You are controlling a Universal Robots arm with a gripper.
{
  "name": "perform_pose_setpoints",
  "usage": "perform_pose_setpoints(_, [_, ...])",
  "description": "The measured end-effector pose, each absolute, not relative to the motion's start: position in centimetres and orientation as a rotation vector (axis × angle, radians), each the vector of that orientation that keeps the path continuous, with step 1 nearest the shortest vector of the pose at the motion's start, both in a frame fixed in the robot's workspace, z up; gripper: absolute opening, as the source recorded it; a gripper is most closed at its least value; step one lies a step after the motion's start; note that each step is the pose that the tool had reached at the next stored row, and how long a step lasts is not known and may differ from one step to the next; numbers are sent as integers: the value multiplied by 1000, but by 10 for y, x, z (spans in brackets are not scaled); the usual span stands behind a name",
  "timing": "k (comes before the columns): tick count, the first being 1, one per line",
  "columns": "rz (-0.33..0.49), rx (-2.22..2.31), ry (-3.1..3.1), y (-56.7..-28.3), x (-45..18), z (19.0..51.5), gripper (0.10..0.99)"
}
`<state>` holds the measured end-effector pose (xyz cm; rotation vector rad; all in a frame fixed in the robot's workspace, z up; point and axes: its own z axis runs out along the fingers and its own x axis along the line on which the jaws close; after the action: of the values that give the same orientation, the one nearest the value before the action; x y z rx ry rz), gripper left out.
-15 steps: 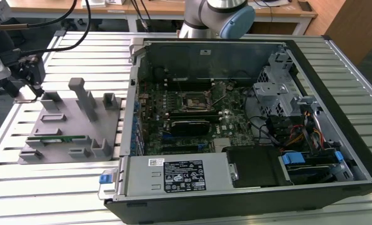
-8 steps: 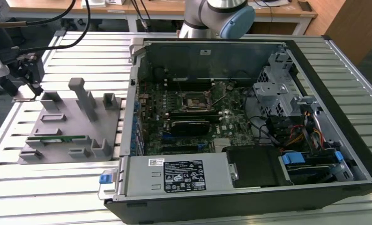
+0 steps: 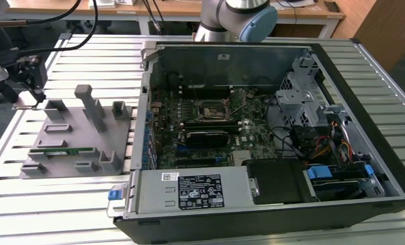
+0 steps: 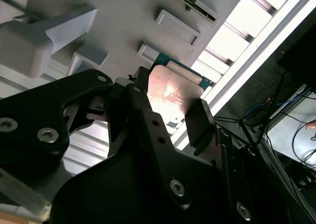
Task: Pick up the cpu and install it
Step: 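Pick up the cpu and move it towards the insertion slot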
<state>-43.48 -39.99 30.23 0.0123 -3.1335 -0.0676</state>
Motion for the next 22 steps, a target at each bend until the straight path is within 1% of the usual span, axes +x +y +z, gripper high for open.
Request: perform_pose_setpoints(22, [-68, 12, -3134, -398, -435, 329, 541])
